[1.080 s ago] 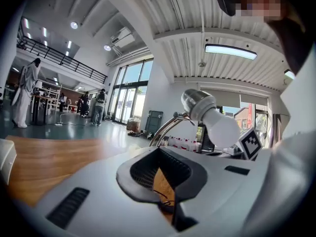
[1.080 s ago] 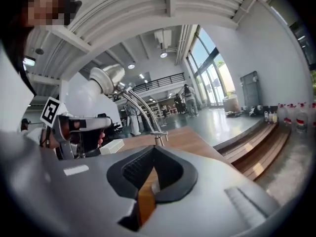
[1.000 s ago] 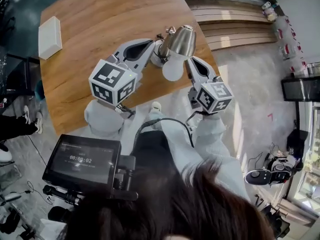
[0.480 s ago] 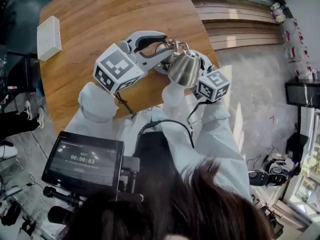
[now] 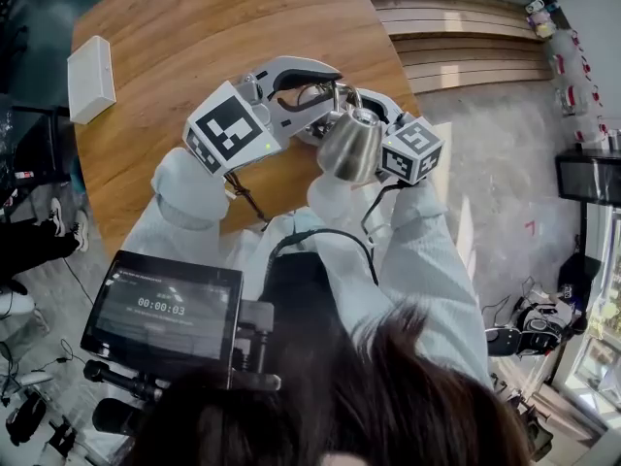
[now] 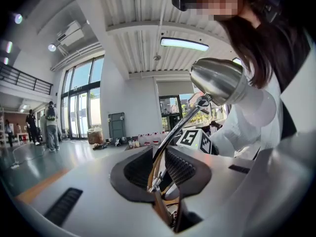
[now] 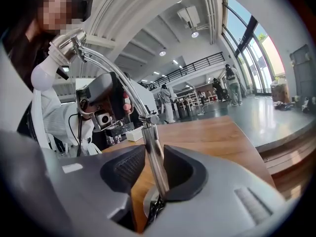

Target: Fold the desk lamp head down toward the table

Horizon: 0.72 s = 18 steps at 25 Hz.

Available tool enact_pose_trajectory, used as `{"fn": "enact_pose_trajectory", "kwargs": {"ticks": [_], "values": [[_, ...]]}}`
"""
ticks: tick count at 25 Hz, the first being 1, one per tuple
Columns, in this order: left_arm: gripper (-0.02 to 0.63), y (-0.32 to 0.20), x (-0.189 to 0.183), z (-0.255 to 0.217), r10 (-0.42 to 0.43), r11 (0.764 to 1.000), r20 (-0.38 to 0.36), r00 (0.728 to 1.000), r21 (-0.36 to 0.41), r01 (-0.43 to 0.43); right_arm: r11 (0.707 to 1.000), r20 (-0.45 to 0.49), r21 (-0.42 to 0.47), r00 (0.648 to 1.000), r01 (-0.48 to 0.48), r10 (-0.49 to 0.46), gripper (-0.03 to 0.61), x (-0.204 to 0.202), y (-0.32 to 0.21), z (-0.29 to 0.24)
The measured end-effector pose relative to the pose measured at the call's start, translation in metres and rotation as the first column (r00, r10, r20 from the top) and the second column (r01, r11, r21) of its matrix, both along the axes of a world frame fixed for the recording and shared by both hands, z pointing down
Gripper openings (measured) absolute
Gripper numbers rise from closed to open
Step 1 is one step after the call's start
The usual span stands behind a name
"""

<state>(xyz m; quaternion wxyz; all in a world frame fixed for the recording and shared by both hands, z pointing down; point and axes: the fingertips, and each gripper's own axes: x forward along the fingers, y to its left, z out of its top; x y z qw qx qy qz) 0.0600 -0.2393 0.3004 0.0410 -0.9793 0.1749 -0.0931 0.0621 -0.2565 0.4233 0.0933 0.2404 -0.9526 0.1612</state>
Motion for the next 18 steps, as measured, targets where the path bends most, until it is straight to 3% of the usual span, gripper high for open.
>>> {"fn": "enact_pose_trajectory", "kwargs": {"ticks": [13,18], "values": [[0.061,-0.001,-0.003,0.002,-0.015,0.999,0.068,0.998,0.047,0.012,0.998,0.048,-0.062,0.999,0.008,-0.005,0.091,-0.004,-0.003,0.002],[0.088,0.019,0.001,0.019,0.040,0.994,0.185,0.982,0.096,-0.059,0.997,0.049,-0.074,0.999,0.004,0.000,0.087,0.000,-0.004,0.005]]}}
